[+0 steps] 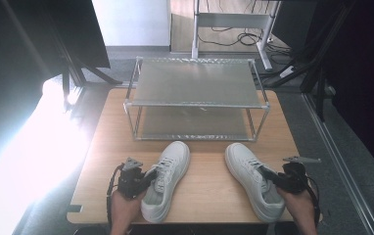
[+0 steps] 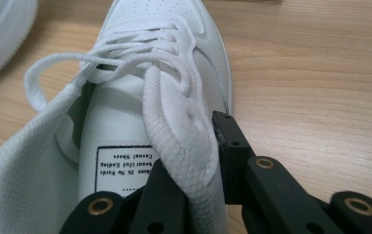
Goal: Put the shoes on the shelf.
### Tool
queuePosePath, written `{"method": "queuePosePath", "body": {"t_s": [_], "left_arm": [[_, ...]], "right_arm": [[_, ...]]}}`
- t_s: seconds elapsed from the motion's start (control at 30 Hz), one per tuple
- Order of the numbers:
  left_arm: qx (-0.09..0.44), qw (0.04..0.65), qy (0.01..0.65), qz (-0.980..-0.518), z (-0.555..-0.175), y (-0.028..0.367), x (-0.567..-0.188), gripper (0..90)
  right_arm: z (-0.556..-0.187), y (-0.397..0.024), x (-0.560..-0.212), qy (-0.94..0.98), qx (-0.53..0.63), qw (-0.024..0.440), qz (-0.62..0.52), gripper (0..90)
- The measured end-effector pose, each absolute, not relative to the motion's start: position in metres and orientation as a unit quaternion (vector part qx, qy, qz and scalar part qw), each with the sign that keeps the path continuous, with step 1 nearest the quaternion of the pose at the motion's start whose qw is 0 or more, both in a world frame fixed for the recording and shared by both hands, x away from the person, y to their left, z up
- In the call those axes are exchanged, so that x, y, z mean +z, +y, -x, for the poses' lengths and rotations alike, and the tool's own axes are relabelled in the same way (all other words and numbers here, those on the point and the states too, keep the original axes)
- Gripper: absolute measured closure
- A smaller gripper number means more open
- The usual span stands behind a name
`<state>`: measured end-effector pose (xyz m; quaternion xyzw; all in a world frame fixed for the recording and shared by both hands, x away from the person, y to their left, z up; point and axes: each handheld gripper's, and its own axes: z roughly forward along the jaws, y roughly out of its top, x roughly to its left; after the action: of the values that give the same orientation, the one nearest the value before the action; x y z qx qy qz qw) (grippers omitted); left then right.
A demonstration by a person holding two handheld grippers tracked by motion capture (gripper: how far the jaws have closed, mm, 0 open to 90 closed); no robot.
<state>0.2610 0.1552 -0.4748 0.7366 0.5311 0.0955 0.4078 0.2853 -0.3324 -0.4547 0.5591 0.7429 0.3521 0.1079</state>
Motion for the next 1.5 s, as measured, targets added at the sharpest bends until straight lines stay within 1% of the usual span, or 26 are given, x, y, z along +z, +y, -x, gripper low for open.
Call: {"method": "queuePosePath", "body": {"t_s": [0.03, 0.07, 0.13, 0.23, 0.33, 0.63, 0.8, 0.87, 0.9, 1.0, 1.2, 1.5], "left_arm": [[0.088, 0.416, 0.534, -0.730, -0.262, 0.157, -0.476, 83.0], [0.088, 0.416, 0.534, -0.730, -0.262, 0.157, -0.476, 83.1], [0.072, 0.434, 0.546, -0.713, -0.262, 0.161, -0.478, 83.1], [0.056, 0.457, 0.558, -0.690, -0.264, 0.164, -0.481, 83.3], [0.036, 0.483, 0.566, -0.667, -0.266, 0.166, -0.485, 83.3], [0.027, 0.520, 0.569, -0.637, -0.267, 0.163, -0.479, 83.2], [0.035, 0.539, 0.571, -0.617, -0.267, 0.158, -0.473, 83.2], [0.040, 0.551, 0.572, -0.607, -0.267, 0.156, -0.470, 83.2], [0.043, 0.563, 0.574, -0.594, -0.265, 0.153, -0.468, 83.1], [0.049, 0.573, 0.576, -0.581, -0.263, 0.147, -0.463, 83.1], [0.064, 0.590, 0.570, -0.568, -0.255, 0.139, -0.454, 83.1], [0.052, 0.624, 0.566, -0.536, -0.248, 0.142, -0.440, 83.0]], "right_arm": [[-0.286, -0.334, -0.455, 0.737, 0.363, 0.100, -0.561, 83.5], [-0.287, -0.336, -0.456, 0.729, 0.376, 0.083, -0.566, 83.6], [-0.289, -0.336, -0.457, 0.721, 0.395, 0.064, -0.566, 83.5], [-0.292, -0.330, -0.457, 0.716, 0.416, 0.046, -0.558, 83.0], [-0.296, -0.322, -0.456, 0.713, 0.428, 0.039, -0.554, 83.1], [-0.310, -0.303, -0.459, 0.659, 0.502, -0.020, -0.560, 82.2], [-0.312, -0.294, -0.458, 0.641, 0.524, -0.030, -0.560, 82.1], [-0.314, -0.289, -0.457, 0.626, 0.538, -0.042, -0.563, 82.0], [-0.315, -0.286, -0.457, 0.616, 0.546, -0.051, -0.566, 81.9], [-0.315, -0.281, -0.457, 0.600, 0.561, -0.062, -0.567, 81.9], [-0.309, -0.277, -0.452, 0.577, 0.583, -0.065, -0.568, 81.8], [-0.299, -0.276, -0.439, 0.546, 0.613, -0.070, -0.567, 81.4]]}}
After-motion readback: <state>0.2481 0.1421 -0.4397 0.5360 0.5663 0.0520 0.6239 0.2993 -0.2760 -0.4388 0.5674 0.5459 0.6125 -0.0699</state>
